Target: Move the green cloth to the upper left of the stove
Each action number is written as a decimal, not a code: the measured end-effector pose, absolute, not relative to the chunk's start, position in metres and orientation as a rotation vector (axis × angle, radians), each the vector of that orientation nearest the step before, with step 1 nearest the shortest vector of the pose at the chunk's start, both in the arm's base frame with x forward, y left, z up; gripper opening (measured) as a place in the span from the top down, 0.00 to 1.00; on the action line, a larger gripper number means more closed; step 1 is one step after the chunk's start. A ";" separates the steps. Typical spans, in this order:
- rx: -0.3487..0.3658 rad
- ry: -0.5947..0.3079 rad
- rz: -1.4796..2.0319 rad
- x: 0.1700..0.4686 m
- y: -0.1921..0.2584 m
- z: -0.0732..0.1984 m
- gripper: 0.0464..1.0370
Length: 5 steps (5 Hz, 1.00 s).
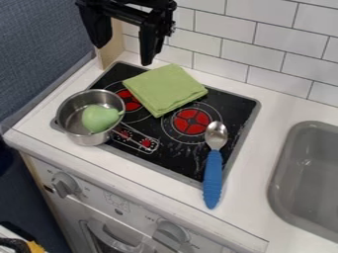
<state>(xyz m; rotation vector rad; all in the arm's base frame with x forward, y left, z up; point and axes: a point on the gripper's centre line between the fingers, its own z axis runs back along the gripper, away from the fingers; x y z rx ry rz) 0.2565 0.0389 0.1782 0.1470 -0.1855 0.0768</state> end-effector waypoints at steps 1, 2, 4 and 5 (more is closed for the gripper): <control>0.149 -0.160 0.091 0.260 0.039 0.171 0.04; 0.192 -0.087 0.169 0.304 0.034 0.138 0.04; 0.171 0.037 0.123 0.369 0.037 0.085 0.04; 0.174 0.111 0.091 0.388 0.048 0.048 0.04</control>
